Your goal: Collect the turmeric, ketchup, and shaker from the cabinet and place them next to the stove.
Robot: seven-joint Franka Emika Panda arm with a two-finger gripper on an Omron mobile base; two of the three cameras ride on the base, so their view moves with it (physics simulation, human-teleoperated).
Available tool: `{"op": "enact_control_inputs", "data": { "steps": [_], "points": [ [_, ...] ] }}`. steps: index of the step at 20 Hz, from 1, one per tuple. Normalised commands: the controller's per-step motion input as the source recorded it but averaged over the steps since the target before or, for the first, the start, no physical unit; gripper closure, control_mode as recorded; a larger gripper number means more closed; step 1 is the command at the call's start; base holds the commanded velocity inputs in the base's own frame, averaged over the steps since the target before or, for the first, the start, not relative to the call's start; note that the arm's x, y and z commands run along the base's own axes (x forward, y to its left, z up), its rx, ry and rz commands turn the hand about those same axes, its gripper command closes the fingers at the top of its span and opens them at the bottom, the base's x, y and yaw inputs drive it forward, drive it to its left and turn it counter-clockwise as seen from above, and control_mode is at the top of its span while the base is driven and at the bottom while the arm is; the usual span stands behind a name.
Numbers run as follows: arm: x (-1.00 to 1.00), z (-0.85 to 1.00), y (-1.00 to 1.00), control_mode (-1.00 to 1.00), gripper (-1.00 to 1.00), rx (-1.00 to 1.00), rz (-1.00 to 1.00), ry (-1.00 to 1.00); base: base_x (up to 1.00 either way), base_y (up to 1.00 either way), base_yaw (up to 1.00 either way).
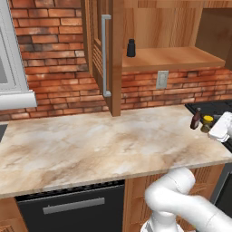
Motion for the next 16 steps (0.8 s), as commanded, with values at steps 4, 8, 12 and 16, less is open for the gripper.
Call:
{"op": "enact_control_inputs", "data": {
  "steps": [4,8,12,16],
  "points": [
    [-0.11,0.39,0.88,-1.00,-1.00,0.00,-0.10,0.05,0.00,0.00,0.00],
    [0.00,0.58,0.83,-1.00,-1.00,0.00,-0.11,0.10,0.00,0.00,0.00],
    [0.00,0.81,0.67,-1.00,-1.00,0.00,-0.12,0.10,0.00,0.00,0.00],
    [0.00,0.93,0.60,-1.00,-1.00,0.00,-0.15,0.11,0.00,0.00,0.00]
  ]
}}
